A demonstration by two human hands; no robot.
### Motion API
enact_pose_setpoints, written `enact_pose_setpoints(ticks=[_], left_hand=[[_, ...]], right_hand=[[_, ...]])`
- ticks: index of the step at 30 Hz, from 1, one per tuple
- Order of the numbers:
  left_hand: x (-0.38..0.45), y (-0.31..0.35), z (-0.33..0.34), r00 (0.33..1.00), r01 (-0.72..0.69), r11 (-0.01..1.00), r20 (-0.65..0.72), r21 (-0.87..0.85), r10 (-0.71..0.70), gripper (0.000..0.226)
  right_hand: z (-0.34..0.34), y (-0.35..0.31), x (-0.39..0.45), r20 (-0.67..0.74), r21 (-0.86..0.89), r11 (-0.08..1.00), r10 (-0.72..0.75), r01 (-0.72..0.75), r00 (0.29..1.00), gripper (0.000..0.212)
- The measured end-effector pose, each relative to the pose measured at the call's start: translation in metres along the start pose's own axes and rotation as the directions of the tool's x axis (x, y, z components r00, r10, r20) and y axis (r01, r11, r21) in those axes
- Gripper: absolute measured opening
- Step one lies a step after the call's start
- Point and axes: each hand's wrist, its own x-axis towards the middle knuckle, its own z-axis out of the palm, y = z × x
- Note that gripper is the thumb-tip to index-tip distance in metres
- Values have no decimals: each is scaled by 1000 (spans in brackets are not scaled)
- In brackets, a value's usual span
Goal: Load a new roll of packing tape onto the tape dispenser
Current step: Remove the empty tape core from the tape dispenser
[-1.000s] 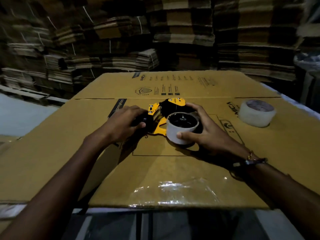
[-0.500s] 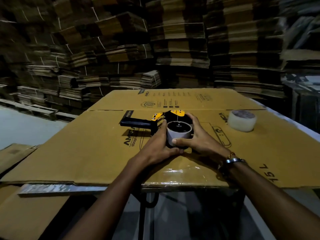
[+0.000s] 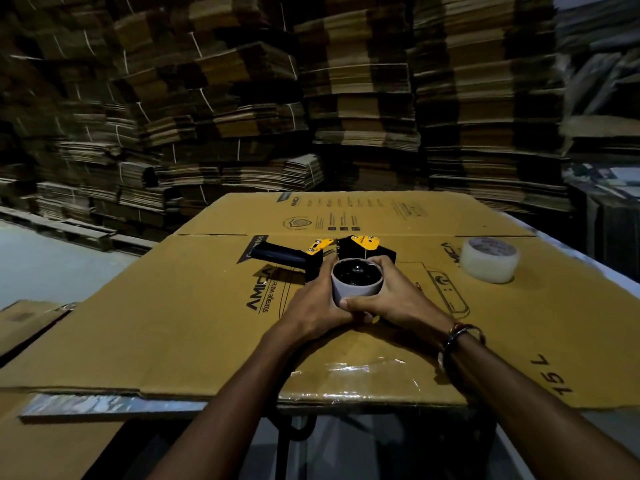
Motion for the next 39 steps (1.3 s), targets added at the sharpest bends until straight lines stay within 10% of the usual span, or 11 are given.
enact_pose_setpoints(ticks=[39], left_hand=[[9,-9,4,997,77,986,11,-148,-76,111]], right_hand=[[-2,11,7,-56,48,987,-150,153,987,77]])
